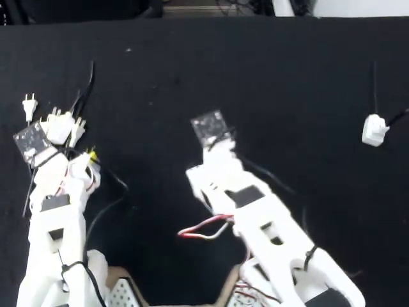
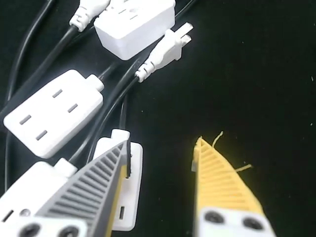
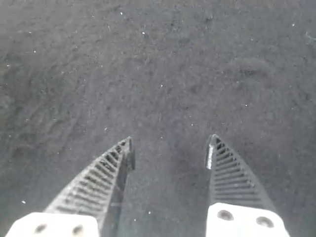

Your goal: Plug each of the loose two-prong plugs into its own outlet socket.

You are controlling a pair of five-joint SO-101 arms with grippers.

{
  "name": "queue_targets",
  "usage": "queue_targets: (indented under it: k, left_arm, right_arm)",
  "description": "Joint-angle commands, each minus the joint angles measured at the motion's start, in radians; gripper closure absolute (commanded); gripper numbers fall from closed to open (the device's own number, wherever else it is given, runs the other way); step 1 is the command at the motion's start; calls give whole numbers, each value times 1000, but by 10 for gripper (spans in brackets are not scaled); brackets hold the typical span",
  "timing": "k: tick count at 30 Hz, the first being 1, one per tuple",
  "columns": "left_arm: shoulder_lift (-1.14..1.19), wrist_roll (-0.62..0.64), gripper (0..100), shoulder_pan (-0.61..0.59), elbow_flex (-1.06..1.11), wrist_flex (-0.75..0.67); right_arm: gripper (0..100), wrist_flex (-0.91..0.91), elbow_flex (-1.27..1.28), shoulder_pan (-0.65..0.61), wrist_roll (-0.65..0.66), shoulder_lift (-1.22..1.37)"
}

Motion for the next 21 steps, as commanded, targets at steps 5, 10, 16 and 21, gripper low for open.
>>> queue_targets:
  k: [5,10,16,21]
  left_arm:
    - [-26,-29,784,7,-54,-8]
    - [-28,-31,780,-19,-84,0]
    - [-14,-71,779,-88,-300,282]
    - [-14,-161,779,-105,-430,463]
  right_arm:
    - [776,-29,-4,-11,-9,-33]
    - [776,-29,-4,-11,-9,-31]
    - [776,-29,-7,-11,-9,-31]
    - [776,-29,-4,-11,-9,-31]
